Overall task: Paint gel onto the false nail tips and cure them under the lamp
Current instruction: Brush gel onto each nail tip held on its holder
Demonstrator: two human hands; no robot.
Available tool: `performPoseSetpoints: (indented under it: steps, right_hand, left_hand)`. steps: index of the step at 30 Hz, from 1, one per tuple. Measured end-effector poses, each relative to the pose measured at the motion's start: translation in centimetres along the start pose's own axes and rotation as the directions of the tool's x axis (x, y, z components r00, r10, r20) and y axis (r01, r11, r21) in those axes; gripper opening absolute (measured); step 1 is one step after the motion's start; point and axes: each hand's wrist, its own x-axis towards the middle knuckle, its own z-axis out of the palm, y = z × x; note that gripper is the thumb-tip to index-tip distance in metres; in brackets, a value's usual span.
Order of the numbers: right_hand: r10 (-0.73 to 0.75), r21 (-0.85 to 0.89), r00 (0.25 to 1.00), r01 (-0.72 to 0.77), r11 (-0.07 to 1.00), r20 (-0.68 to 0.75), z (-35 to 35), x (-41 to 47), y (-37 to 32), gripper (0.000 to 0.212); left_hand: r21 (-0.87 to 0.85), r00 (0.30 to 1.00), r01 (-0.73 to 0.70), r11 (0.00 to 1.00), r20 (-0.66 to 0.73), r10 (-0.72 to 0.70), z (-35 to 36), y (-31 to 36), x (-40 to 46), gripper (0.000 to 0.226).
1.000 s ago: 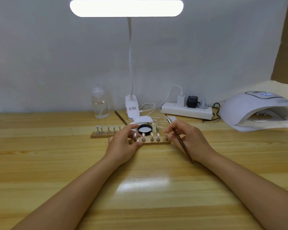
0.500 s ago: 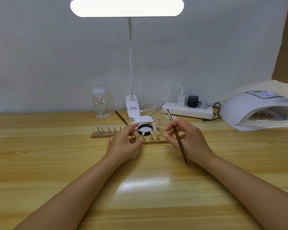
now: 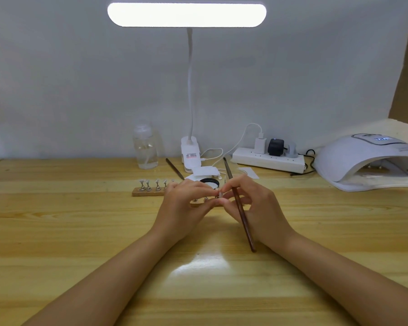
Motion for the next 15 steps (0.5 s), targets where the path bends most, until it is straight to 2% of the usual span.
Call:
performPoseSetpoints:
  steps: [3, 6, 8, 10, 13, 15]
  right_hand:
    - [0.025, 0.029, 1.000, -0.025, 0.999, -0.007, 0.0, 0.0, 0.0, 0.019]
    - [0.015, 0.025, 1.000, -0.015, 1.000, -0.016, 0.2, 0.1, -0.1, 0.017]
    - [-0.016, -0.060, 0.998, 0.013, 0.998, -0.057, 0.0, 0.2, 0.0, 0.016]
    - [-0.018, -0.127, 0.992, 0.003, 0.992, -0.121, -0.7, 0.5, 0.3, 0.022]
    - [0.114, -0.006, 0.960, -0.120, 0.993, -0.254, -1.9, 1.3, 0.6, 0.040]
    - [0.197, 0.048, 0.924, -0.192, 0.980, -0.329, -2.6, 2.2, 0.7, 0.043]
  left_hand:
    - [-0.008, 1.000, -0.026, 1.000, -0.010, 0.026, -0.1, 0.2, -0.1, 0.026]
    - [-0.021, 1.000, -0.013, 1.000, -0.010, 0.013, -0.1, 0.0, -0.1, 0.018]
    - [-0.043, 0.999, 0.037, 0.998, -0.028, -0.039, -0.1, -0.1, -0.1, 0.008]
    - [-0.094, 0.991, 0.100, 0.991, -0.077, -0.107, -0.1, -0.2, 0.0, 0.007]
    - [-0.185, 0.975, 0.159, 0.970, -0.126, -0.184, -0.1, -0.3, 0.0, 0.012]
    - [-0.224, 0.971, 0.173, 0.959, -0.124, -0.204, -0.2, -0.2, 0.1, 0.020]
